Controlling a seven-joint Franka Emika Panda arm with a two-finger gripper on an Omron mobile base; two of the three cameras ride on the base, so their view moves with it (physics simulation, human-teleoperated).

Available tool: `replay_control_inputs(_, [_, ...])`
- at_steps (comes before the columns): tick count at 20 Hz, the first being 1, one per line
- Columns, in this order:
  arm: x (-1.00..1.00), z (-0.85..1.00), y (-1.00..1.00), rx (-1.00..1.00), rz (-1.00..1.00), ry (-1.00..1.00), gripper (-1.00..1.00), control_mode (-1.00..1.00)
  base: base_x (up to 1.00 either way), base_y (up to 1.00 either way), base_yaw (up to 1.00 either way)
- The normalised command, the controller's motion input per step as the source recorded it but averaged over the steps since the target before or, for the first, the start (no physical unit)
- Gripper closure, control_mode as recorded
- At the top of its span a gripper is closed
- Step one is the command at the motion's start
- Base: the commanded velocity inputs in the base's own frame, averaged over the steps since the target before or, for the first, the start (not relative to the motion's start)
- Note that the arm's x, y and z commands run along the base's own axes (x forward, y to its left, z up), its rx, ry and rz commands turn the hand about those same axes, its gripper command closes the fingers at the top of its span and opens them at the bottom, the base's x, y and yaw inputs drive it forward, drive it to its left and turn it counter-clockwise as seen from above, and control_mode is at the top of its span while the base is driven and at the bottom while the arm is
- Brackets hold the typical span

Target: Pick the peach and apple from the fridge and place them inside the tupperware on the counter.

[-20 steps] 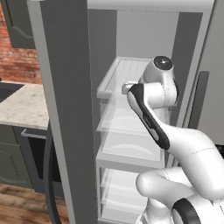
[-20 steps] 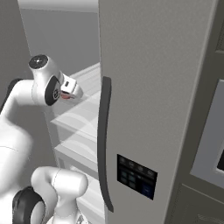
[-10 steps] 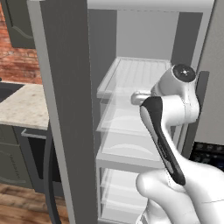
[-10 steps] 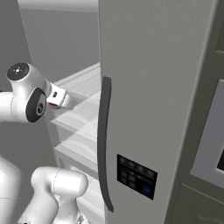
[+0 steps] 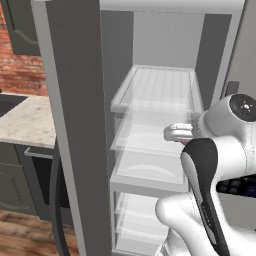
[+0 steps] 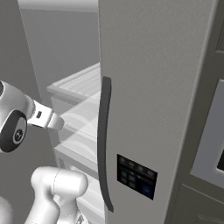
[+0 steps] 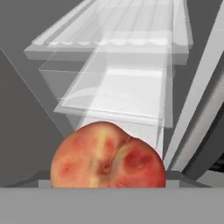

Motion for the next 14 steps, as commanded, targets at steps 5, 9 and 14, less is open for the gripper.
replay_control_inputs(5, [-0.77,0.10,-0.05,0.00,0.00,0.00,1.00,-1.00,0.00,0.00,0.00])
replay_control_inputs(9, [-0.42,0.00,-0.01,0.00,0.01,0.00,1.00,-1.00,0.00,0.00,0.00])
replay_control_inputs(14, [-0.05,-0.03,0.00,0.00,0.00,0.08,1.00,-1.00,0.00,0.00,0.00])
